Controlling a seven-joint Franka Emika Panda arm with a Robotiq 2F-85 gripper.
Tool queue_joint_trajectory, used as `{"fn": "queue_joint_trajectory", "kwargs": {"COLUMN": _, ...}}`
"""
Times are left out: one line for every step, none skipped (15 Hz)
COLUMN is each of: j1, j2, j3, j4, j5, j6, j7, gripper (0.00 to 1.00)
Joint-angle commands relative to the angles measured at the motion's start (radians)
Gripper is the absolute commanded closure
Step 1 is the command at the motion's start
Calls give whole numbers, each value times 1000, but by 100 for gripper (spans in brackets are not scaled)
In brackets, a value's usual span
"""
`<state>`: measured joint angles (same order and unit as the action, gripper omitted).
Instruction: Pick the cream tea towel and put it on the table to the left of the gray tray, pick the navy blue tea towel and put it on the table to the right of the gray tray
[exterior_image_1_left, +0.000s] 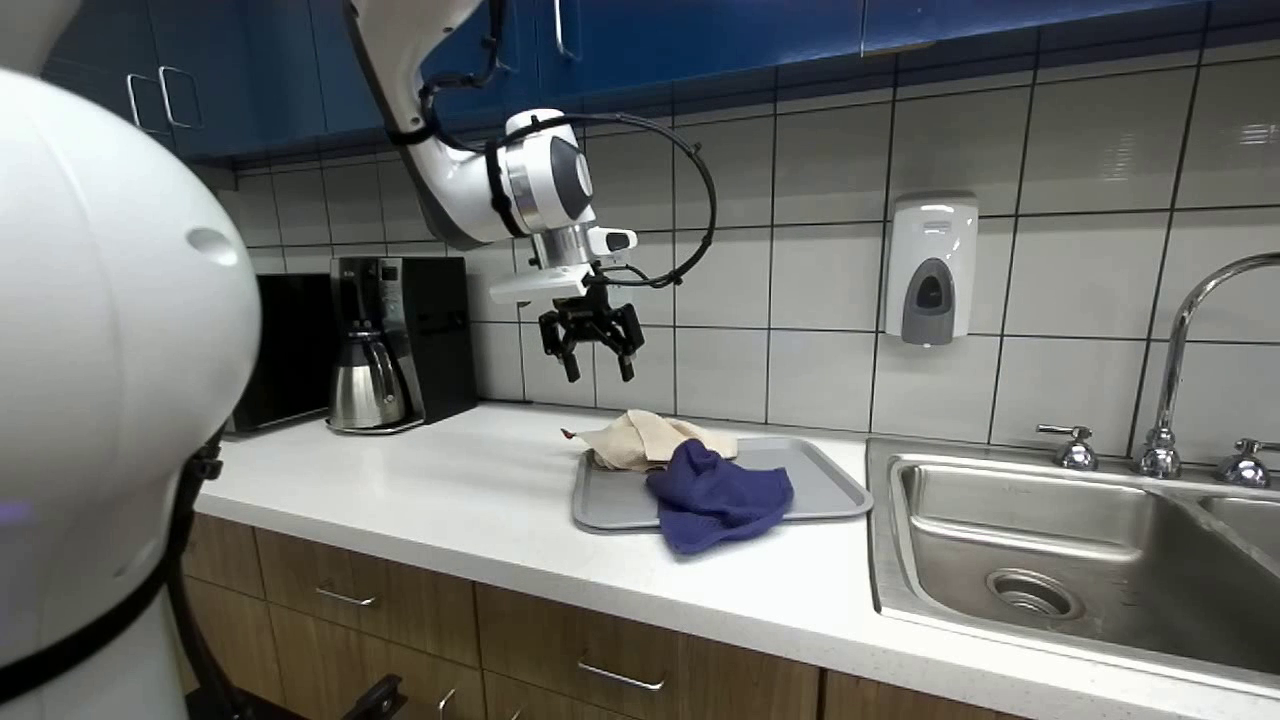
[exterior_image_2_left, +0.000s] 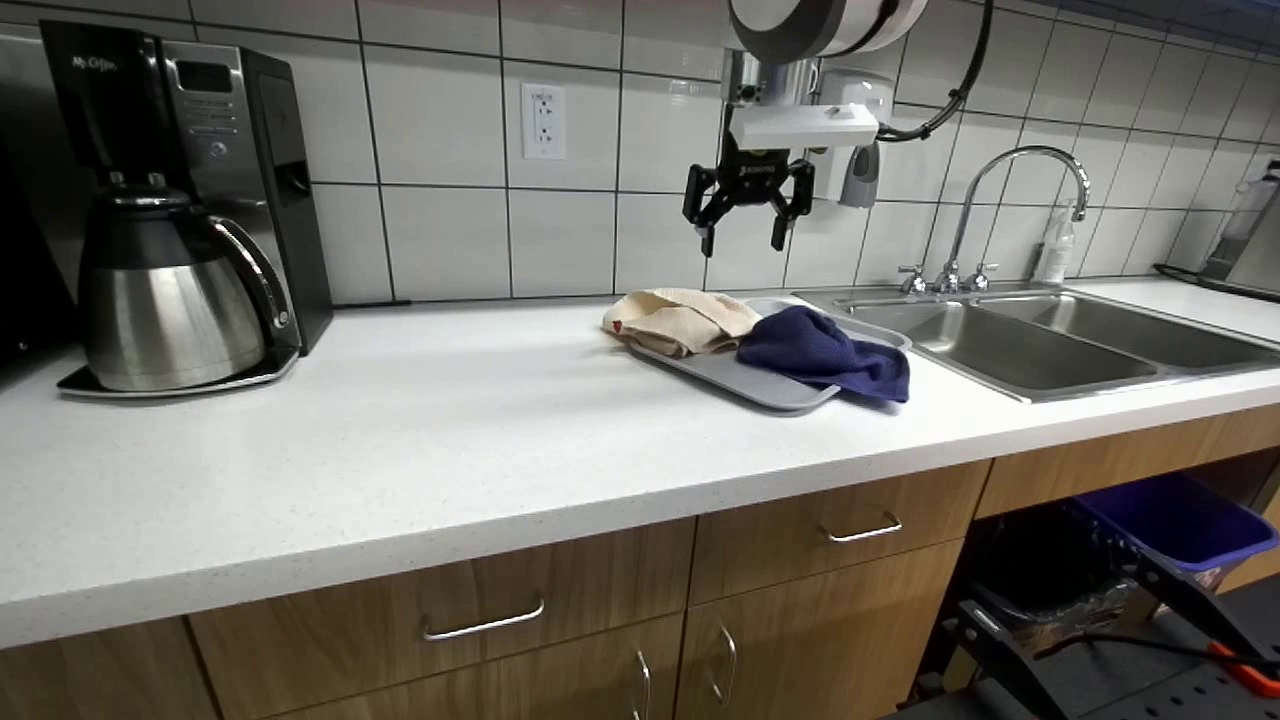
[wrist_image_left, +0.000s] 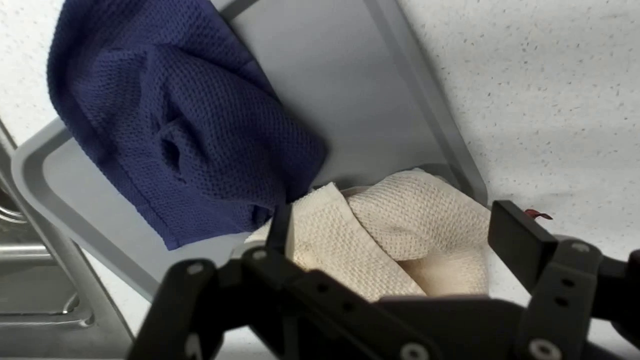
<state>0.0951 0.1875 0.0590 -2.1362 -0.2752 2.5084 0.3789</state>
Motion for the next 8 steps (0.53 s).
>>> {"fn": "queue_joint_trajectory", "kwargs": {"j1": 43, "j2": 114, "j3": -35, "j4": 129, "j5": -39, "j6": -28, "j7": 40, "gripper": 0}}
{"fn": "queue_joint_trajectory", "kwargs": {"j1": 51, "j2": 142, "j3": -42, "j4": 158, "j5": -35, "j6": -31, "j7": 33, "gripper": 0}}
{"fn": "queue_joint_trajectory", "kwargs": {"j1": 59, "j2": 169, "j3": -50, "j4": 185, "j5": -29, "j6": -33, "j7": 24, "gripper": 0}}
{"fn": "queue_joint_trajectory", "kwargs": {"j1": 65, "j2": 193, "j3": -57, "j4": 209, "j5": -23, "j6": -33, "j7": 14, "gripper": 0}}
{"fn": "queue_joint_trajectory", "kwargs": {"j1": 70, "j2": 220, "j3": -62, "j4": 236, "j5": -19, "j6": -34, "j7": 4, "gripper": 0}}
{"fn": "queue_joint_trajectory", "kwargs": {"j1": 75, "j2": 245, "j3": -68, "j4": 260, "j5": -16, "j6": -35, "j7": -4, "gripper": 0}}
{"fn": "queue_joint_trajectory", "kwargs": {"j1": 78, "j2": 274, "j3": -73, "j4": 290, "j5": -9, "j6": -38, "j7": -15, "gripper": 0}}
{"fn": "queue_joint_trajectory", "kwargs": {"j1": 80, "j2": 296, "j3": -77, "j4": 314, "j5": -5, "j6": -43, "j7": -25, "gripper": 0}}
